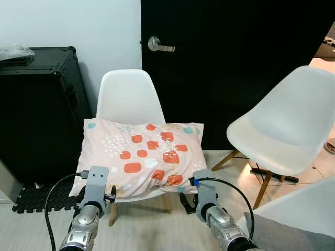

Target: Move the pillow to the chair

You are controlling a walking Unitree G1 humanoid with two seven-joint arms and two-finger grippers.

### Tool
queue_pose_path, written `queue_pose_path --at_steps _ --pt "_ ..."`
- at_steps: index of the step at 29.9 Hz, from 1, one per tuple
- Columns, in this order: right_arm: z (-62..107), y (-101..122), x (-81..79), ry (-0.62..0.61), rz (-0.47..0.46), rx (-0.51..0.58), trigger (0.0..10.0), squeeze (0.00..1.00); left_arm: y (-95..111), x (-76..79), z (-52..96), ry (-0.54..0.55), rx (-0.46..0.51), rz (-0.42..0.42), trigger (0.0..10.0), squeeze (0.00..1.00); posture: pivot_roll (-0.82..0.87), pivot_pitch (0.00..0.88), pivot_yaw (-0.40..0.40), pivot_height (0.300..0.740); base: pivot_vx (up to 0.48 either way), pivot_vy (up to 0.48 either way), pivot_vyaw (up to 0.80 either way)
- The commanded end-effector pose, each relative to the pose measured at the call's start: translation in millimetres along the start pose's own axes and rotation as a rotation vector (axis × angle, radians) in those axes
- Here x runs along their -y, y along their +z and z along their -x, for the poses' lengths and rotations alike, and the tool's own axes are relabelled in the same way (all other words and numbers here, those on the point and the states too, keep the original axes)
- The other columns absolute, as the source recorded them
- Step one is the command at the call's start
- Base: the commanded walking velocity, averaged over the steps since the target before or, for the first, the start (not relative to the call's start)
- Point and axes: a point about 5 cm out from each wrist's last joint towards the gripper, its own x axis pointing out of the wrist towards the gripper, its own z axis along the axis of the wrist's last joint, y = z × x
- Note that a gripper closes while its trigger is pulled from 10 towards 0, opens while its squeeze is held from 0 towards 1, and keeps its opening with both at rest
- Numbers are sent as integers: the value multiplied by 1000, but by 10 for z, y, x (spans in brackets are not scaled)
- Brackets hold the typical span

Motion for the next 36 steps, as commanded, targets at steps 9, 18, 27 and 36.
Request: queue_pose_path --at_steps 9,18,27,36 --pt "11 -8 13 0 -1 10 10000 0 -10 9 14 5 7 -1 10000 0 6 21 -70 740 0 0 0" --pt "1 14 4 6 6 14 10000 0 -15 5 19 9 9 3 10000 0 10 11 -75 740 0 0 0" --pt "-1 17 -9 9 5 17 10000 0 -14 -10 15 9 9 0 10000 0 8 9 -73 740 0 0 0" --pt "2 21 0 11 -4 24 10000 0 -5 8 6 3 8 -2 10000 0 1 14 -66 740 0 0 0"
